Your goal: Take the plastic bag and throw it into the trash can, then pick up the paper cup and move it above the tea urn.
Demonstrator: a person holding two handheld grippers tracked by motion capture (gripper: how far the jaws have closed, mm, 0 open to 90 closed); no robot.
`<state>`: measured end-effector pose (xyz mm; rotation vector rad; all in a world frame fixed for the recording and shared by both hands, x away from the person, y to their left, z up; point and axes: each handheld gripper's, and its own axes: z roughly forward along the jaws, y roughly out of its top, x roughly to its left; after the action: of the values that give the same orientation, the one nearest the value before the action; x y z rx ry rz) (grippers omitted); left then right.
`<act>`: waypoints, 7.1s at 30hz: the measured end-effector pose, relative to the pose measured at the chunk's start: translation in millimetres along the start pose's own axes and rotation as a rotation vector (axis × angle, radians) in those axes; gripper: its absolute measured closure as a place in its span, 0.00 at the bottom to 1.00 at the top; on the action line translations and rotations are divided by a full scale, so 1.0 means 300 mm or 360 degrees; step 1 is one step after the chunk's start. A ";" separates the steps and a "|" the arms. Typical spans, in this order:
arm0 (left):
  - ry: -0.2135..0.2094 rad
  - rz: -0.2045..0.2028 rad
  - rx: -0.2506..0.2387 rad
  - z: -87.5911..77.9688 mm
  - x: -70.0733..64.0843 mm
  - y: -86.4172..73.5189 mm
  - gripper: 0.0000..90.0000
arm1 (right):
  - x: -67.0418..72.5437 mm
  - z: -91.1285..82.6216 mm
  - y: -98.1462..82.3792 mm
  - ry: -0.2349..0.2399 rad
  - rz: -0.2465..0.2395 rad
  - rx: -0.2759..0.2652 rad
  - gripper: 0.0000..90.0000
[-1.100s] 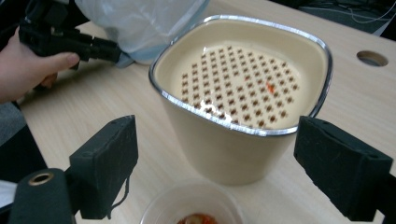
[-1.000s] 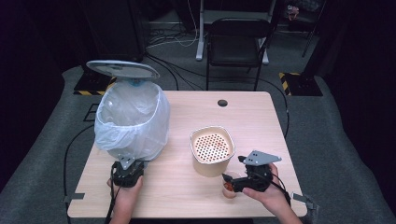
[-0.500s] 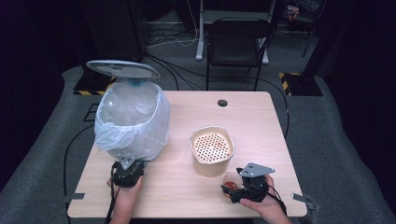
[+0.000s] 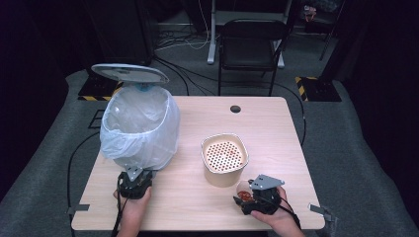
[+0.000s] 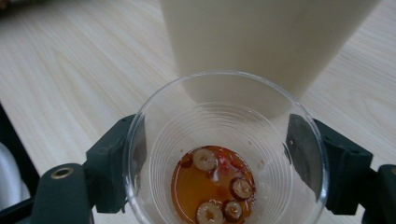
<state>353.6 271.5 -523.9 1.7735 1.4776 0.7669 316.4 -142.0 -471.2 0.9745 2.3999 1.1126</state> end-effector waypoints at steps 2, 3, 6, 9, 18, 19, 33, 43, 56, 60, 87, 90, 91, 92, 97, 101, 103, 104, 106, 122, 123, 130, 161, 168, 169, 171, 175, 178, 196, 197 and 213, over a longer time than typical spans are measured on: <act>0.0000 0.0003 0.0003 0.000 0.000 0.001 0.71 | -0.011 -0.002 -0.001 -0.0025 0.0024 -0.0002 0.23; 0.0001 -0.0001 -0.0001 0.001 0.000 0.000 0.71 | -0.019 -0.003 -0.003 -0.0033 0.0040 -0.0002 0.23; 0.0004 -0.0003 -0.0008 0.002 -0.001 0.000 0.71 | -0.049 -0.008 -0.007 -0.0073 0.0077 -0.0004 0.23; 0.0005 -0.0002 -0.0006 0.002 -0.001 0.000 0.71 | -0.086 -0.015 -0.012 -0.0124 0.0121 -0.0006 0.23; 0.0004 0.0007 0.0005 0.000 0.002 0.003 0.71 | -0.182 -0.032 -0.029 -0.0223 0.0216 -0.0026 0.22; 0.0010 0.0002 -0.0007 0.002 0.001 0.002 0.71 | -0.190 -0.034 -0.030 -0.0227 0.0230 -0.0022 0.22; 0.0006 0.0015 0.0007 0.001 0.002 0.003 0.71 | -0.213 -0.102 0.023 -0.0254 0.0291 -0.0177 0.21; 0.0009 0.0002 0.0000 0.002 0.001 0.003 0.71 | -0.213 -0.063 0.215 -0.0154 0.0282 -0.0206 0.56; 0.0009 0.0009 -0.0003 0.002 0.002 0.002 0.71 | -0.245 0.066 0.277 -0.0083 0.0349 -0.0008 0.73; 0.0006 0.0003 -0.0005 0.002 0.001 0.002 0.71 | -0.240 0.070 0.285 -0.0105 0.0348 0.0023 0.75; 0.0009 0.0007 -0.0007 0.002 0.001 0.002 0.71 | -0.174 -0.147 0.172 -0.0130 0.0216 -0.0207 0.24; 0.0007 0.0004 -0.0004 0.002 0.001 0.002 0.71 | -0.192 -0.154 0.127 -0.0147 0.0228 -0.0194 0.19; 0.0006 0.0015 0.0005 0.001 0.003 0.003 0.71 | -0.194 -0.154 0.116 -0.0160 0.0230 -0.0188 0.19; 0.0005 0.0017 0.0008 0.000 0.003 0.003 0.71 | -0.195 -0.154 0.106 -0.0176 0.0222 -0.0183 0.18; 0.0002 0.0010 0.0010 0.000 0.002 0.003 0.71 | -0.198 -0.151 0.066 -0.0196 0.0229 -0.0180 0.16; 0.0005 0.0017 0.0008 0.001 0.003 0.003 0.71 | -0.203 -0.137 0.047 -0.0206 0.0234 -0.0153 0.16; 0.0004 0.0018 0.0008 0.001 0.004 0.003 0.71 | -0.207 -0.129 0.038 -0.0213 0.0238 -0.0140 0.16; 0.0004 0.0018 0.0008 0.001 0.004 0.003 0.71 | -0.208 -0.124 0.033 -0.0215 0.0246 -0.0130 0.16; 0.0004 0.0018 0.0008 0.001 0.004 0.003 0.71 | -0.215 -0.115 0.021 -0.0231 0.0251 -0.0102 0.16; -0.0001 0.0011 0.0005 0.000 0.003 0.002 0.71 | -0.226 -0.040 -0.038 -0.0186 0.0249 0.0040 0.21; -0.0001 0.0010 0.0005 0.000 0.002 0.001 0.71 | -0.226 -0.039 -0.039 -0.0182 0.0240 0.0044 0.21; -0.0002 0.0010 0.0006 0.000 0.003 0.002 0.71 | -0.223 -0.033 -0.044 -0.0193 0.0222 0.0065 0.22; 0.0003 0.0007 -0.0010 0.002 0.003 0.002 0.71 | -0.300 -0.076 0.134 -0.0193 -0.0059 0.0055 0.35; 0.0001 0.0006 -0.0008 0.002 0.003 0.002 0.71 | -0.346 -0.048 0.239 -0.0155 -0.0173 0.0072 0.36; 0.0001 0.0006 -0.0007 0.002 0.003 0.002 0.71 | -0.355 -0.040 0.255 -0.0147 -0.0185 0.0075 0.36; 0.0000 0.0009 -0.0005 0.002 0.004 0.002 0.71 | -0.363 -0.029 0.276 -0.0139 -0.0185 0.0078 0.36; 0.0000 0.0010 -0.0006 0.002 0.004 0.002 0.71 | -0.381 -0.006 0.320 -0.0125 -0.0202 0.0068 0.37; 0.0001 0.0010 -0.0006 0.002 0.004 0.002 0.71 | -0.398 0.013 0.350 -0.0079 -0.0226 0.0059 0.38; -0.0005 0.0011 -0.0007 0.002 0.005 0.002 0.71 | -0.408 0.100 0.467 -0.0028 -0.0433 0.0013 0.39; -0.0006 0.0010 -0.0007 0.002 0.005 0.002 0.71 | -0.406 0.099 0.473 -0.0032 -0.0466 -0.0003 0.40; -0.0008 0.0010 -0.0006 0.002 0.005 0.002 0.71 | -0.360 0.059 0.535 -0.0037 -0.0752 -0.0104 0.40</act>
<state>354.7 272.8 -523.8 1.7771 1.4670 0.7678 475.1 -133.4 -359.5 0.3621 2.3792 0.9824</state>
